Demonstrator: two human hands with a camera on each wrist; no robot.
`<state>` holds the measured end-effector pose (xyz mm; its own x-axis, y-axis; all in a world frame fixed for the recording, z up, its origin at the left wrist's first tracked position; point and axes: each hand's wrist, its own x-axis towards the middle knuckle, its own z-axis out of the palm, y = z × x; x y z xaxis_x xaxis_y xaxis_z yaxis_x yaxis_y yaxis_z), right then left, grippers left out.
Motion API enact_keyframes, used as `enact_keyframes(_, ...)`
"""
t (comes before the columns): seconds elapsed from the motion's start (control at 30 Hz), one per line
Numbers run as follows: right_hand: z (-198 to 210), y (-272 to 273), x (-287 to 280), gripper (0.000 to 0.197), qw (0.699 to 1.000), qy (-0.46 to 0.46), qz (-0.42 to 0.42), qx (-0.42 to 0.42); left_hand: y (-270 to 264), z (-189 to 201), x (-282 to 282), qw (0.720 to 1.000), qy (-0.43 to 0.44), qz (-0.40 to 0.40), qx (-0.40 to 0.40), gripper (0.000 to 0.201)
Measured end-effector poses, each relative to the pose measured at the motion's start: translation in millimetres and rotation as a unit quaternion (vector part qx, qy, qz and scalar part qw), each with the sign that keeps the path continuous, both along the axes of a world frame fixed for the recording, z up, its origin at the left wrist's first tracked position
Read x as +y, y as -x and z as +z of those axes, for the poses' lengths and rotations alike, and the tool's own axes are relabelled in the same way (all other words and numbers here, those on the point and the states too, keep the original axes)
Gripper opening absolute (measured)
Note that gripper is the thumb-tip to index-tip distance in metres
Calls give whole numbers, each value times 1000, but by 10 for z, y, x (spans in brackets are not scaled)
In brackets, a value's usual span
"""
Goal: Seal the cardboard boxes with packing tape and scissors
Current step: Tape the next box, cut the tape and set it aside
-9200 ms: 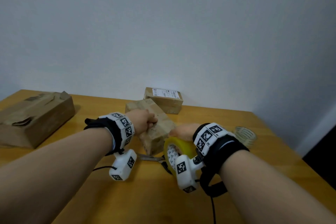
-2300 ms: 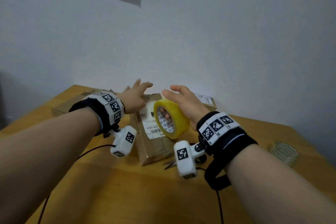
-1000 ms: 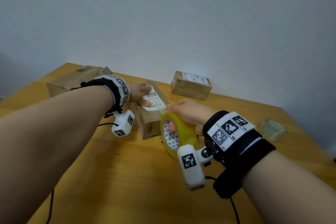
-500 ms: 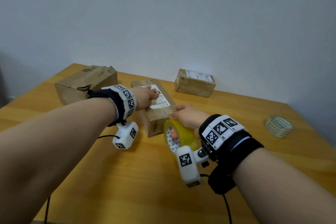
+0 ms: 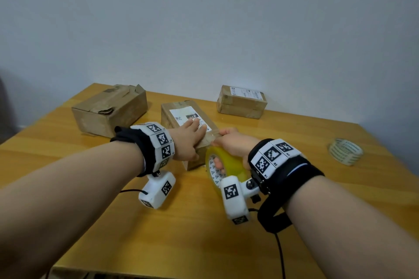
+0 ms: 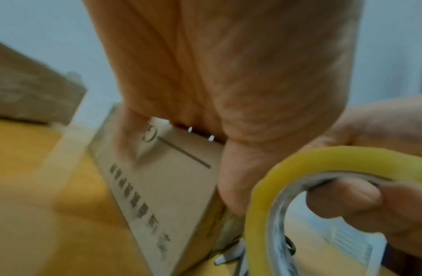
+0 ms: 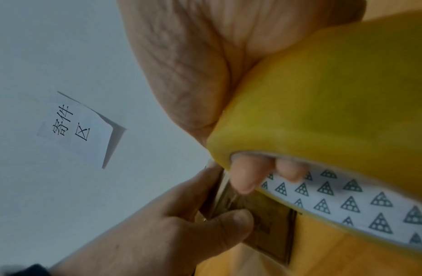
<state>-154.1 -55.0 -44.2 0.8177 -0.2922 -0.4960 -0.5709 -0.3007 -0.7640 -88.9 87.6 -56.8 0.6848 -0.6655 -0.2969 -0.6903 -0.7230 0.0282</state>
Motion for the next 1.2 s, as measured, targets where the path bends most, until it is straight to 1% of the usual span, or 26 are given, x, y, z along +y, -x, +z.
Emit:
enact_keyframes(0.07, 3, 82, -24, 40, 999, -47, -1, -9, 23, -32, -30, 1000, -7, 2, -3, 85)
enact_keyframes(0.2, 8, 178, -40, 42, 996, -82, 2, -35, 62, 1, -56, 1000, -15, -1, 1, 86)
enact_keyframes(0.33, 100, 281, -62, 43, 993, -110, 15, -46, 58, 40, -46, 1000, 3, 2, 19, 86)
enact_keyframes(0.4, 171, 348, -97, 54, 989, -139, 12, -55, 33, 106, -14, 999, 19, 2, 36, 82)
enact_keyframes(0.43, 214, 364, -116, 63, 987, -147, 10, -70, 17, 176, 1, 998, 37, 4, 43, 79)
enact_keyframes(0.47, 283, 384, -119, 68, 985, -147, 11, -92, -6, 262, 16, 997, 62, 11, 51, 77)
enact_keyframes(0.5, 361, 388, -116, 70, 981, -148, 13, -126, -34, 364, 35, 993, 92, 19, 67, 74)
enact_keyframes(0.53, 457, 380, -106, 68, 975, -153, 12, -162, -54, 487, 60, 986, 129, 32, 99, 70)
enact_keyframes(0.57, 575, 369, -92, 66, 965, -170, 10, -199, -75, 616, 97, 972, 172, 48, 151, 65)
enact_keyframes(0.63, 853, 345, -39, 58, 937, -223, 3, -269, -122, 874, 190, 931, 251, 77, 255, 54)
enact_keyframes(0.73, 1186, 282, 51, 50, 896, -276, 4, -349, -209, 1169, 352, 890, 321, 103, 308, 40)
enact_keyframes(0.8, 1268, 195, 130, 50, 877, -306, -3, -369, -251, 1229, 430, 868, 346, 115, 337, 36)
enact_keyframes(0.83, 1269, 151, 182, 52, 872, -317, -8, -373, -272, 1222, 459, 861, 359, 123, 338, 35)
enact_keyframes(0.9, 1253, 79, 288, 58, 871, -321, -25, -371, -273, 1194, 472, 866, 383, 129, 293, 31)
enact_keyframes(0.93, 1261, 46, 323, 57, 873, -314, -34, -372, -290, 1183, 476, 876, 395, 127, 245, 30)
enact_keyframes(0.97, 1278, 14, 343, 56, 875, -305, -38, -374, -314, 1181, 487, 891, 393, 121, 194, 33)
enact_keyframes(1.0, 1307, -13, 356, 54, 878, -295, -37, -375, -356, 1168, 500, 908, 375, 109, 154, 46)
enact_keyframes(1.07, 1383, -62, 382, 50, 883, -280, -32, -375, -359, 1130, 514, 929, 337, 84, 130, 99)
enact_keyframes(1.1, 1416, -76, 406, 49, 885, -274, -30, -374, -333, 1097, 499, 939, 319, 66, 112, 120)
enact_keyframes(1.13, 1438, -90, 437, 48, 888, -268, -30, -372, -300, 1047, 468, 950, 302, 44, 71, 129)
enact_keyframes(1.17, 1451, -101, 468, 47, 890, -262, -30, -371, -255, 987, 429, 958, 283, 32, 13, 129)
enact_keyframes(1.2, 1456, -112, 495, 46, 892, -258, -30, -371, -238, 917, 384, 960, 273, 31, -45, 121)
